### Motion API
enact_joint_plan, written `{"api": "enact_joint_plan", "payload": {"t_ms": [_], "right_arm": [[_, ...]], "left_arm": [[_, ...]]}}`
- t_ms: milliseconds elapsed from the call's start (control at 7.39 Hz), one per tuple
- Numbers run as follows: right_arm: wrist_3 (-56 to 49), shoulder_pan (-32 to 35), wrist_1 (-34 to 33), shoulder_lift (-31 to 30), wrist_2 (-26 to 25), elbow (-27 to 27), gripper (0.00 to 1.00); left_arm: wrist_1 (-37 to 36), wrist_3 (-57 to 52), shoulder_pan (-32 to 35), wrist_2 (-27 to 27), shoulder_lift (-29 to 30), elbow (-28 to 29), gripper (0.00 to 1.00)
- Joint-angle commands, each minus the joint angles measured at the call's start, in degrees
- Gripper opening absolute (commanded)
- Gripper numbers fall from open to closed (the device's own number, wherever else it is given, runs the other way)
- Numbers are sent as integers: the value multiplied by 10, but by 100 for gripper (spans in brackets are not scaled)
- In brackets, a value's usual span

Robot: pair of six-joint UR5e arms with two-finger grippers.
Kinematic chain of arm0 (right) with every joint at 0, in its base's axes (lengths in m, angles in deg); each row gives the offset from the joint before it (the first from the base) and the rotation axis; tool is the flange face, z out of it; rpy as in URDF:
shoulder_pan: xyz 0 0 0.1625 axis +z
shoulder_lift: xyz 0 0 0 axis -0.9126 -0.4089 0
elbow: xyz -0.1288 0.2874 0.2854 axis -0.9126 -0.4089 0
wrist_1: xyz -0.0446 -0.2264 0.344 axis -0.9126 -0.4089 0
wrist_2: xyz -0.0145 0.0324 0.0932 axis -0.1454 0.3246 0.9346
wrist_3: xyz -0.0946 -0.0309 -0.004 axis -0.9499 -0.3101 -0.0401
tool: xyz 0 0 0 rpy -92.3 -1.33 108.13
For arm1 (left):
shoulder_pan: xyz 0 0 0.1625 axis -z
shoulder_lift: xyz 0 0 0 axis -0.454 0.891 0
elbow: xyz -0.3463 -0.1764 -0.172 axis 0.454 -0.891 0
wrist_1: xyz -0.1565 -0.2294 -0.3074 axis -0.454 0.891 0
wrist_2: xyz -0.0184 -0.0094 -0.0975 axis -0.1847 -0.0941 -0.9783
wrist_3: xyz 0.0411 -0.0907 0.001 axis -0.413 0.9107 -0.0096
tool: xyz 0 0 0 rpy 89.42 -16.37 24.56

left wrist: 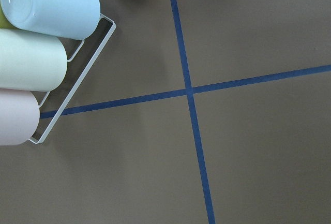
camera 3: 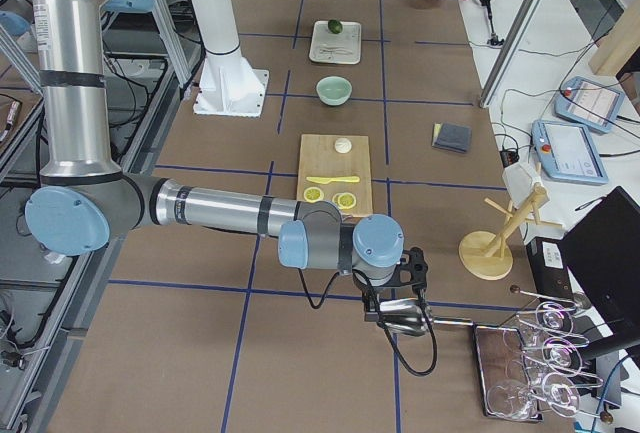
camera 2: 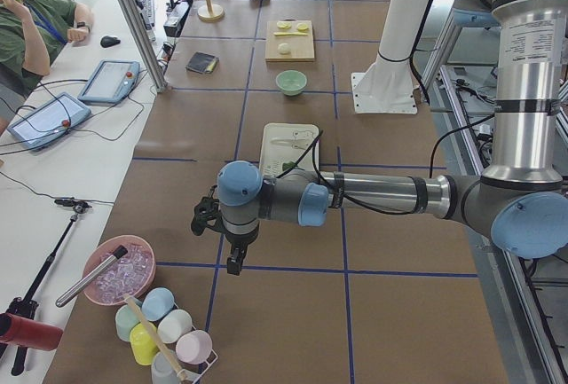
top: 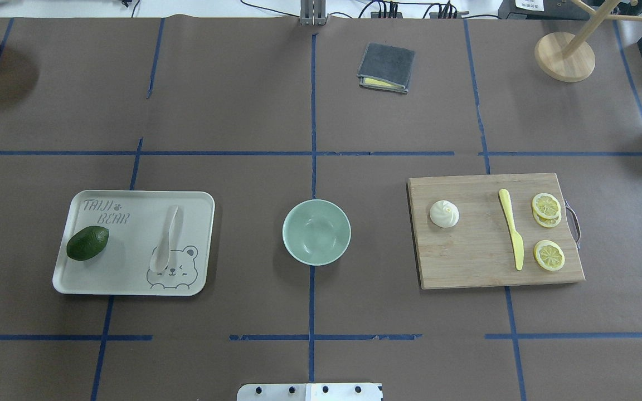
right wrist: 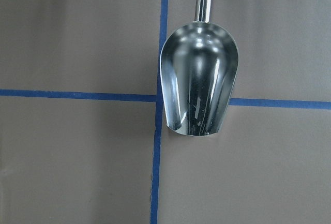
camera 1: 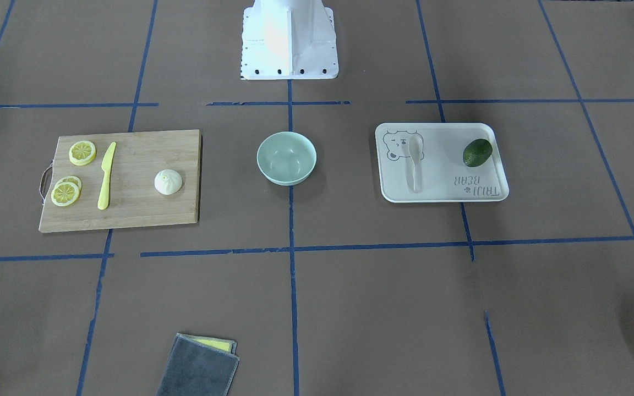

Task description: Put spoon and bun in bowl

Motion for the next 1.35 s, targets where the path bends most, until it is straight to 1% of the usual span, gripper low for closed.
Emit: {"api": "enact_joint_plan", "payload": {"t_ms": [0,406,677,812,947,1083,1218], "right_arm": [[0,-1,0,3,-1,0,100],[11,-2,2,7,4,10,100],[11,-3,4,9,4,21,100],[9,-9,0,30,-2,43,100],[9,-11,-1,42,0,50,100],[11,-13,2,34,2,47,100],[12,-19,3,35,3,50,100]], "left_arm": [[3,0,0,1,1,-11,100],[6,13,-11,1,16,-86,100],[12,147,-89,1,27,-149,100],[37,221,-132,2,27,-171,100],[84,287,-167,2,27,-173,100],[121,352,-200,3,29,-173,100],[139,418,-236,12,47,-175,100]]}}
